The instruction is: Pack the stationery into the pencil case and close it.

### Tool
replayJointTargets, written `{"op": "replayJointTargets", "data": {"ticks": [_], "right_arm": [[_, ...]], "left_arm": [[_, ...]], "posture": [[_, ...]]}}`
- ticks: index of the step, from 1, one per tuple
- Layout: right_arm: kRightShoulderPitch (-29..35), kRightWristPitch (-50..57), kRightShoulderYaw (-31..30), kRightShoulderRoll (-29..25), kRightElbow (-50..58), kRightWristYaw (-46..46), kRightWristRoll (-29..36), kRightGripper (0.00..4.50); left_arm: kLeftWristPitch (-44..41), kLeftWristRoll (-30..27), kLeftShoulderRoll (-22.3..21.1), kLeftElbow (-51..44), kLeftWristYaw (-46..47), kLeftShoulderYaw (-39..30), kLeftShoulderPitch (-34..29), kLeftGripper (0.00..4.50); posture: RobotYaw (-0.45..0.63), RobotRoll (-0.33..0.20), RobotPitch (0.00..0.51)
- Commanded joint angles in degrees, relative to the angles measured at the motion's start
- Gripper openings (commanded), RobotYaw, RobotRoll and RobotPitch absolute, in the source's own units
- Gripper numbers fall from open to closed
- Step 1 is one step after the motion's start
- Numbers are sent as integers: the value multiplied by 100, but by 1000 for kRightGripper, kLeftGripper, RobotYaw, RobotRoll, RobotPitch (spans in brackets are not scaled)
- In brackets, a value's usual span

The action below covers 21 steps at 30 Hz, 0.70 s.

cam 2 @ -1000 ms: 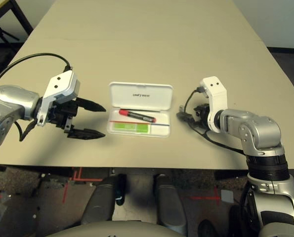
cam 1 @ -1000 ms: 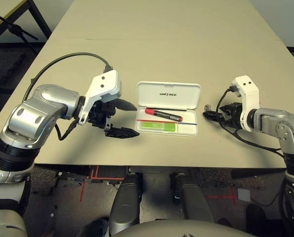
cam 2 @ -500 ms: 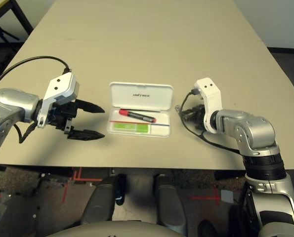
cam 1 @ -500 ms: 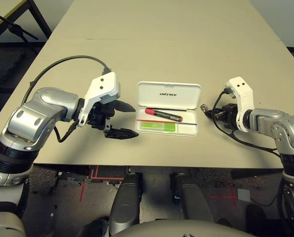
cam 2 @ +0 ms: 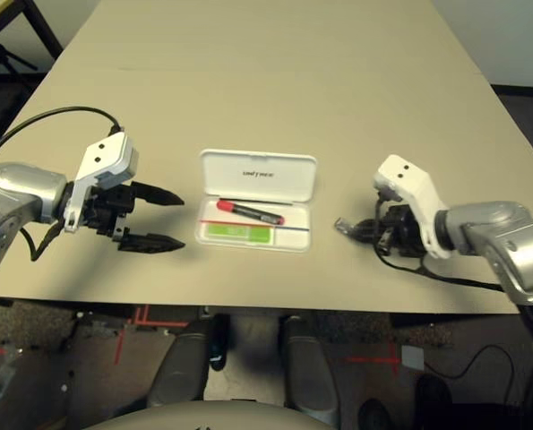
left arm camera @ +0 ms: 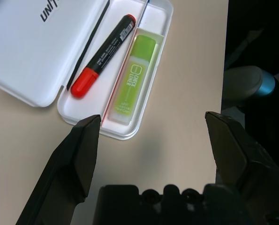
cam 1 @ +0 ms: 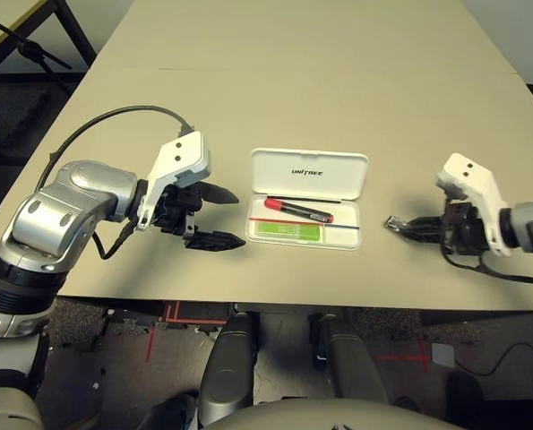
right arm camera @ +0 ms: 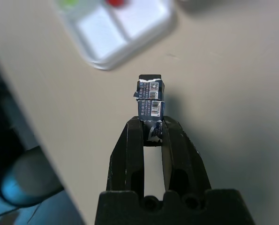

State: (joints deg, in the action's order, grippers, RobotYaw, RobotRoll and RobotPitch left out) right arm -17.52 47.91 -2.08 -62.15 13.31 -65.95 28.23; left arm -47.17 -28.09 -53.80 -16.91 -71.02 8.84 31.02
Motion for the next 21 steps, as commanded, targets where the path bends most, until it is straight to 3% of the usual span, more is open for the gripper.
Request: {"op": "replayJointTargets", "data": {"ticks": [1,11,21], "right_arm": [[-276,-184,-309,-105,123,-667,120,265],[-1225,-534,-1321,614,-234,-662,-704,265],[-1590,-926,-1803,1166,-700,-702,-1267,265]], "left_arm": [[89,5,-30,43,11,-43,-46,4500],[142,18,55,25,203,-64,-108,4500],[121,1,39,5,237,-79,-138,4500]], "posture": [[215,0,173],[237,0,164],[237,0,164]]}}
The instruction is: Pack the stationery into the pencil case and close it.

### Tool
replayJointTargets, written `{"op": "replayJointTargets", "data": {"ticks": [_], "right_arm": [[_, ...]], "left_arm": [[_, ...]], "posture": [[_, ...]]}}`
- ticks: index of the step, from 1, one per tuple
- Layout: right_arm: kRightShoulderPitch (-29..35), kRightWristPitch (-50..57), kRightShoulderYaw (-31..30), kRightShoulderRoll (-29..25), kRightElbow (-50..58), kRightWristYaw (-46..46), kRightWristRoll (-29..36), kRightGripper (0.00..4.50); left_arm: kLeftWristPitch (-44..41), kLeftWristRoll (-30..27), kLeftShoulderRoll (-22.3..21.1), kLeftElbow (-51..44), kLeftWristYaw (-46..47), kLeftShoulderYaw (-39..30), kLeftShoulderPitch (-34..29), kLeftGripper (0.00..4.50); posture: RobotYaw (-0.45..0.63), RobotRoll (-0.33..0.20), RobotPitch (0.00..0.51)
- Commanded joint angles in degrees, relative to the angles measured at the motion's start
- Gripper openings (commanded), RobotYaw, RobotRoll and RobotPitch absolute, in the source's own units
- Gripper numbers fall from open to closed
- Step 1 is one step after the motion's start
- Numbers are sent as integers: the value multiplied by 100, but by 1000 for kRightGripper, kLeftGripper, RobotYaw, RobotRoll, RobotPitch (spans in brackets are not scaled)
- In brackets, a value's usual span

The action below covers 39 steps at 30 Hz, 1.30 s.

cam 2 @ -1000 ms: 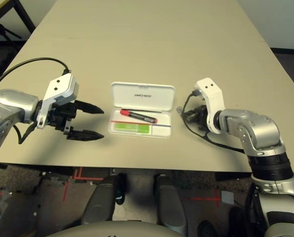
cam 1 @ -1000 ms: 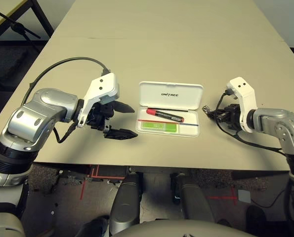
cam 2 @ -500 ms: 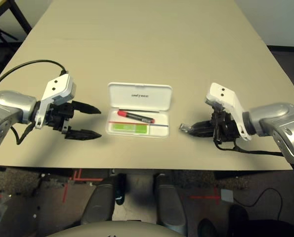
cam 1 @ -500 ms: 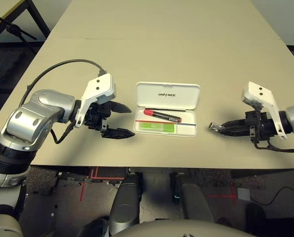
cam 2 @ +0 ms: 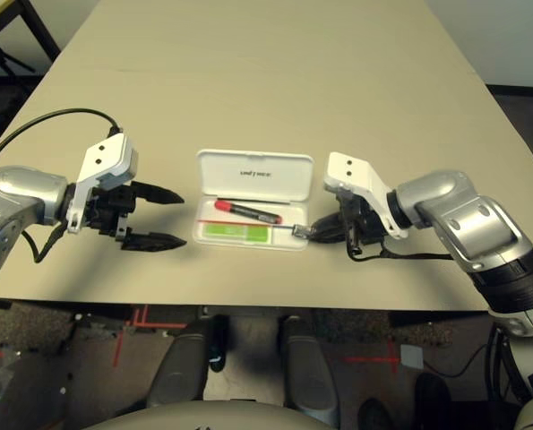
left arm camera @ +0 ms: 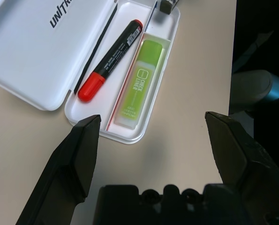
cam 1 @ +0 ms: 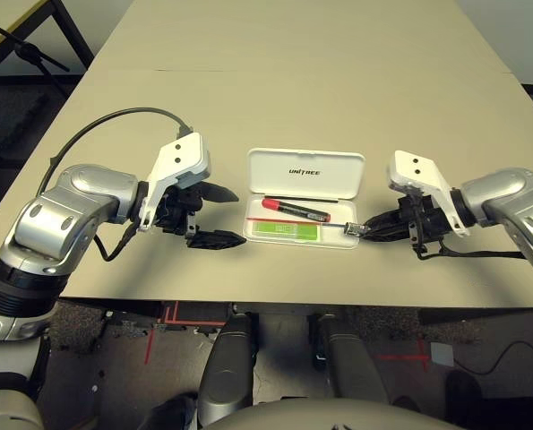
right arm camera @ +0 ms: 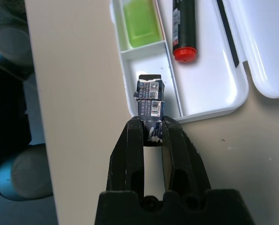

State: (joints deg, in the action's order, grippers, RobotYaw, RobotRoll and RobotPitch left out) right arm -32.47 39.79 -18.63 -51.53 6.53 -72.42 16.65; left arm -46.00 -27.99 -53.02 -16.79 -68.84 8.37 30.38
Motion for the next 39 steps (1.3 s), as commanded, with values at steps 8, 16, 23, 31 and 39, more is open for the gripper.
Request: {"op": "replayJointTargets", "data": {"ticks": [8,16,23,31,39], "right_arm": [[-242,-79,-262,421,7,-65,-278,265],[-420,-19,-323,480,-42,-232,-284,615],[-476,122,-294,491,-29,-287,-231,3198],[-250,-87,171,128,-206,-666,85,4471],[299,-636,1197,-176,-923,-1310,826,4500]], "left_arm": [[9,-15,-66,-31,32,-71,-132,4500],[-18,-6,-89,-52,77,-125,-178,4500],[-32,14,-98,4,65,-86,-106,4500],[-44,423,35,534,435,50,259,4500],[-313,1306,818,2085,1774,161,1218,3859]], "posture": [[246,0,172],[259,0,172],[253,0,172],[246,0,174],[229,0,175]]}}
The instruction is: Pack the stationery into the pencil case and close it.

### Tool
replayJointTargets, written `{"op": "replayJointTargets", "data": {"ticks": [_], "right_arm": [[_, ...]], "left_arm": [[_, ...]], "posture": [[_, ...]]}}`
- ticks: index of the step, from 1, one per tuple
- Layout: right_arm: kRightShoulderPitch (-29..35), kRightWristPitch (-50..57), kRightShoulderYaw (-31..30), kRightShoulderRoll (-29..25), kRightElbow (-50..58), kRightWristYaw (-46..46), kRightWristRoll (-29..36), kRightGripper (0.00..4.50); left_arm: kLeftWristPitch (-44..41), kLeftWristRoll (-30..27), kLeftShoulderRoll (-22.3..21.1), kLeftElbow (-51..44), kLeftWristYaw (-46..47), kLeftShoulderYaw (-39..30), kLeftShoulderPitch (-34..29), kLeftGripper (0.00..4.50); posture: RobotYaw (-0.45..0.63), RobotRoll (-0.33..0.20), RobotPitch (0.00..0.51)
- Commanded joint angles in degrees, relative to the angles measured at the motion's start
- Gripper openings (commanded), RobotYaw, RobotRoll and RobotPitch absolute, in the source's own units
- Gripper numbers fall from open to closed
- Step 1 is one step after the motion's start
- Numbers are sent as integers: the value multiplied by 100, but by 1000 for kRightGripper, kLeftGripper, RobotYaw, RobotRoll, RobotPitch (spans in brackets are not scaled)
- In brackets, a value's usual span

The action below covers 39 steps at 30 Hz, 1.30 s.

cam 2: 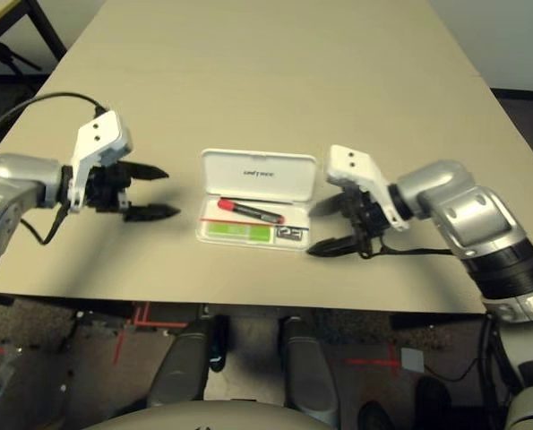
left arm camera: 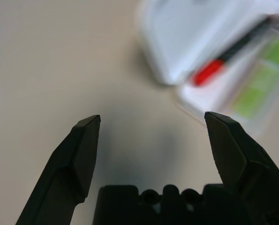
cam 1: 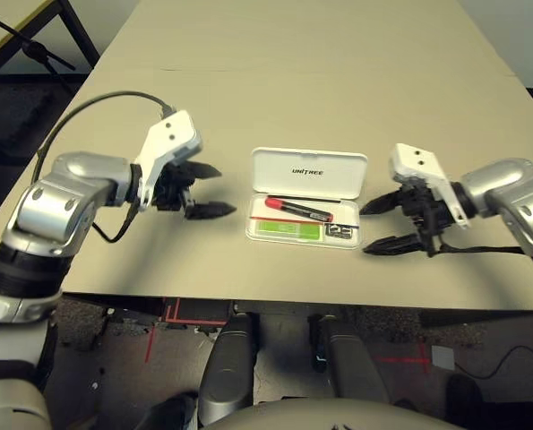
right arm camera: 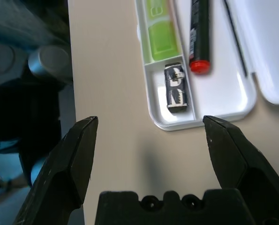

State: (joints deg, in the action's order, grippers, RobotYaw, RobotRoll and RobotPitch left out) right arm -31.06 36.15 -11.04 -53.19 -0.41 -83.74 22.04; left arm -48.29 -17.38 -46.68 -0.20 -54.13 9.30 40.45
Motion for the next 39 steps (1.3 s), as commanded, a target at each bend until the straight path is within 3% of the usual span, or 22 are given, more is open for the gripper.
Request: {"op": "replayJointTargets", "data": {"ticks": [1,10,15,19,26,35,39], "right_arm": [[218,-347,547,-29,-299,-225,345,4500],[430,-303,1005,-76,-561,-220,572,4500],[510,-252,1064,-28,-483,-155,644,4500],[603,-243,1116,-56,-412,-120,716,4500],[645,-312,1222,-64,-453,-150,827,4500],[568,-262,1171,7,-445,-163,860,4500],[396,-370,1138,134,-571,-163,830,4500]], "left_arm": [[-54,352,292,596,428,103,314,3523],[912,1073,1275,2165,827,401,1122,26],[1323,1263,1746,2881,713,452,1544,26],[1406,1285,1884,2885,430,494,1639,26],[1081,1110,1693,1760,-247,603,1223,26],[307,832,1034,-97,-802,656,578,26],[46,732,1127,-416,-739,738,416,26]], "posture": [[224,0,174],[191,0,172],[174,0,173],[168,0,174],[165,0,174],[185,0,172],[199,0,166]]}}
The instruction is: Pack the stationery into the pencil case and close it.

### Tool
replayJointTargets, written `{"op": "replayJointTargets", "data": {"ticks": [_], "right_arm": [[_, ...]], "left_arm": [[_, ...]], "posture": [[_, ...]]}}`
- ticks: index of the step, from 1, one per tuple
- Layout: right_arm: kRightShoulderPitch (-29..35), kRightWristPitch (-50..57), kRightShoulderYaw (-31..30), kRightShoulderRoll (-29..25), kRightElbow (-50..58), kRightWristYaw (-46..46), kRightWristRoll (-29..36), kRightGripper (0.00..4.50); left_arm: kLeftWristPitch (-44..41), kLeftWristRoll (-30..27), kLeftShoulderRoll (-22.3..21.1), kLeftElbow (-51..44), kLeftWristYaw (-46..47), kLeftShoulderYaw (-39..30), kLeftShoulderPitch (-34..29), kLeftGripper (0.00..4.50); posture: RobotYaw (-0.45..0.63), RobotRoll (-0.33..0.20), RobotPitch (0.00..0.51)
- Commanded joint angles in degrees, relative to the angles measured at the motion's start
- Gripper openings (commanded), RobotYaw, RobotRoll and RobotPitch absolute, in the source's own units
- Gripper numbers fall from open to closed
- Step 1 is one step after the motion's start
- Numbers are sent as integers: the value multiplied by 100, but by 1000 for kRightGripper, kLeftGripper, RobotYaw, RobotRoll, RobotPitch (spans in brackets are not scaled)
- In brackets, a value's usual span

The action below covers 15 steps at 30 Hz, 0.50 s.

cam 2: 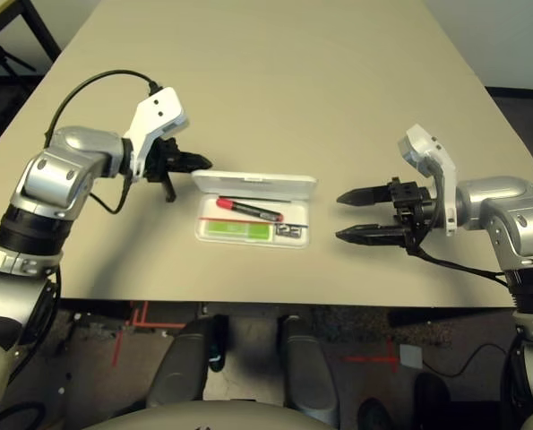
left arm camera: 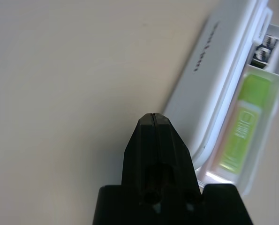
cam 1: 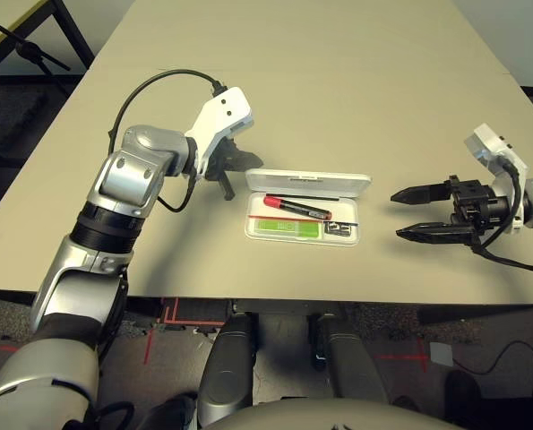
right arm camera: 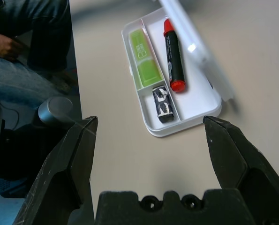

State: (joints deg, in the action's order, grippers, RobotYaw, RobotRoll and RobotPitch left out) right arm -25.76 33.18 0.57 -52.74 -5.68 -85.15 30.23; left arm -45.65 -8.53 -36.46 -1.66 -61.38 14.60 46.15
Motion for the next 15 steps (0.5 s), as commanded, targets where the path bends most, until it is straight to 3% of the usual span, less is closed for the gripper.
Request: {"op": "replayJointTargets", "data": {"ticks": [1,15], "right_arm": [[-178,-83,-39,114,-68,-26,1,4500],[-138,-63,38,140,52,4,36,4500]], "left_arm": [[-244,-158,160,-346,2,289,-208,26],[-363,2,796,-434,180,1303,-304,26]], "posture": [[199,0,166],[165,0,164]]}}
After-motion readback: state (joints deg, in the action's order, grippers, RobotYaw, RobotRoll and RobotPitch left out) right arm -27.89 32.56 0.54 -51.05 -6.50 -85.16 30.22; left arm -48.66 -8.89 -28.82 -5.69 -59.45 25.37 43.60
